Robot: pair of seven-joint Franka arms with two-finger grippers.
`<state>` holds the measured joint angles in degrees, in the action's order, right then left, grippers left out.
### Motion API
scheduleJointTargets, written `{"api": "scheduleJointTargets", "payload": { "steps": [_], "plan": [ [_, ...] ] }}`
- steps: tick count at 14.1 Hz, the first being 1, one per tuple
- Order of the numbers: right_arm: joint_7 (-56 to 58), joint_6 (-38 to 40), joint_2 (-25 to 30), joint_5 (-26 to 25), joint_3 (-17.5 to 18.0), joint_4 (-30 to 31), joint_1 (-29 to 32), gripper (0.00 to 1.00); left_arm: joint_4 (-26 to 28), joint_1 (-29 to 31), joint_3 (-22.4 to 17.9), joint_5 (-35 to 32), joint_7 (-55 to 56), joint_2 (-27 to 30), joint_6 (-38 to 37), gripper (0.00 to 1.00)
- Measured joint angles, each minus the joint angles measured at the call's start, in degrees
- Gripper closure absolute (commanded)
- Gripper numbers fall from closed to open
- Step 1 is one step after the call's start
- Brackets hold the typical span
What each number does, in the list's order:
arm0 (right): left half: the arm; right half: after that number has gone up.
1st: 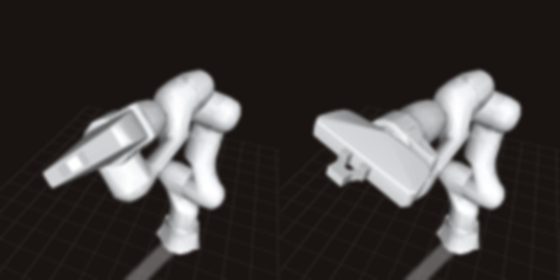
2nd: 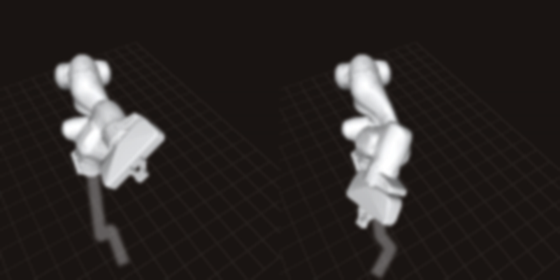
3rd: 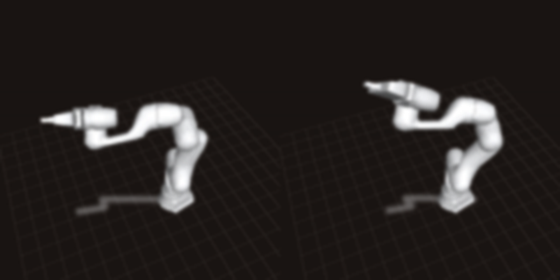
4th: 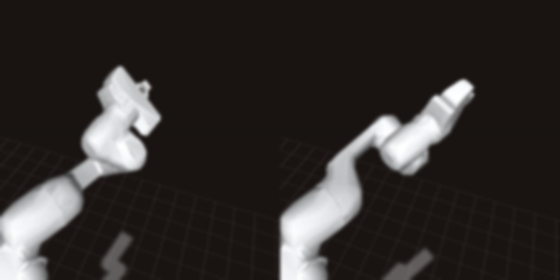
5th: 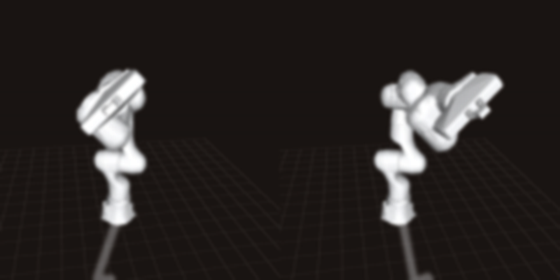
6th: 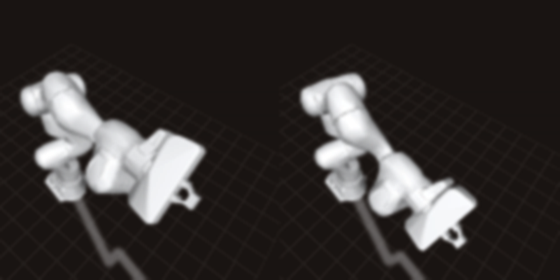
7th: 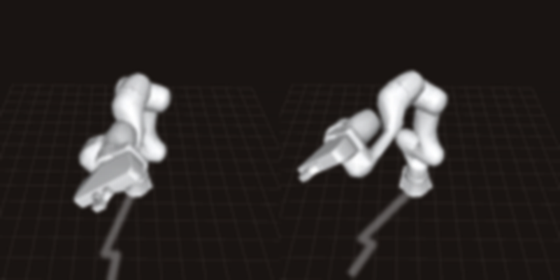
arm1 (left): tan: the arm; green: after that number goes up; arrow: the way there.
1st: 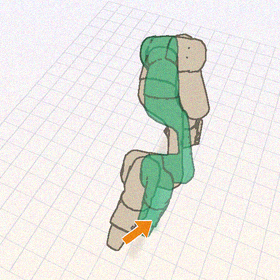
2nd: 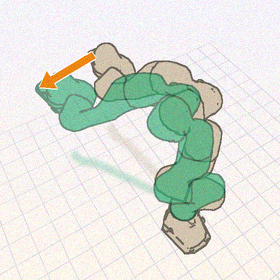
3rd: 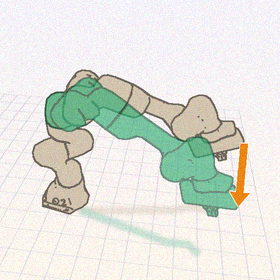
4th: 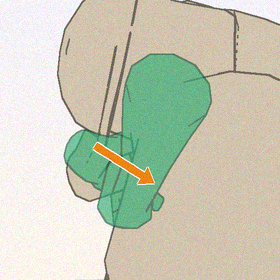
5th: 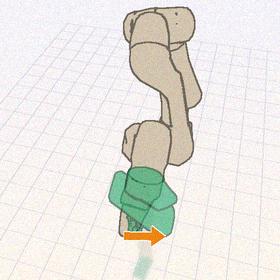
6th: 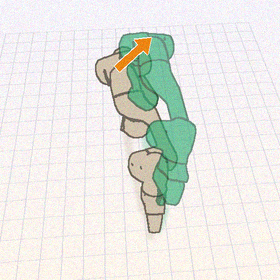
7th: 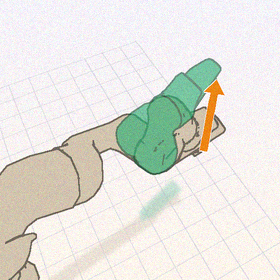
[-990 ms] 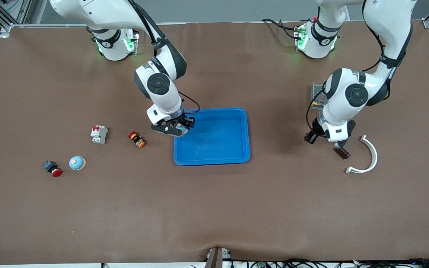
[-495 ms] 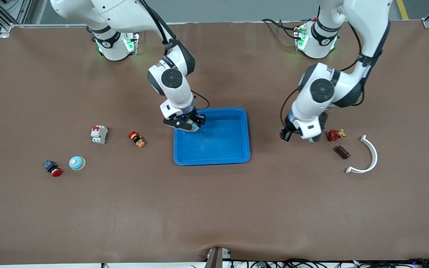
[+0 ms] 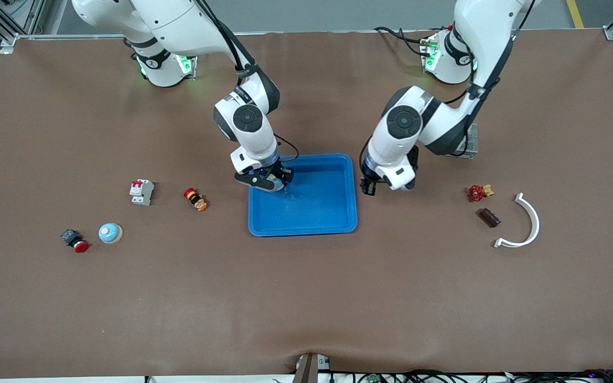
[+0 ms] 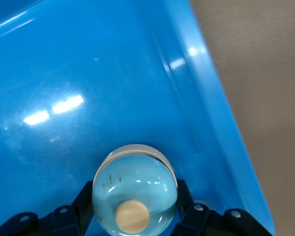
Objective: Place electrolytic capacitor and blue bell in tray
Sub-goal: 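Lower the capacitor into the tray with the left gripper while the right gripper returns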
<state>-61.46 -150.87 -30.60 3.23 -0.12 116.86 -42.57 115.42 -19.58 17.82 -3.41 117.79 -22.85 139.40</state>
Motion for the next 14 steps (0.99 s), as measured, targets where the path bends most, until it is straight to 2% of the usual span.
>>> {"api": "scheduleJointTargets", "payload": {
  "steps": [4, 7, 10, 14],
  "plan": [
    [-0.8, 13.5, 0.2, 0.0, -0.1, -7.3, 0.0, 0.0, -4.1, -3.7, 0.0, 0.0, 8.5, -3.3, 0.0, 1.0],
    [3.7, 21.8, 0.6, 0.0, -0.6, -13.5, 1.5, 0.0, -6.4, -5.9, -0.1, -0.6, 13.0, -6.4, -0.1, 1.0],
    [14.0, 23.2, 1.3, 0.0, -1.0, -14.6, 7.0, 0.0, -7.0, -7.7, -0.2, -2.4, 17.8, -8.9, -0.1, 1.0],
    [20.3, 23.2, 1.5, -2.2, -1.5, -14.6, 15.1, 0.0, -7.2, -7.8, -0.5, -2.6, 19.9, -11.3, -0.1, 1.0]
  ]
}}
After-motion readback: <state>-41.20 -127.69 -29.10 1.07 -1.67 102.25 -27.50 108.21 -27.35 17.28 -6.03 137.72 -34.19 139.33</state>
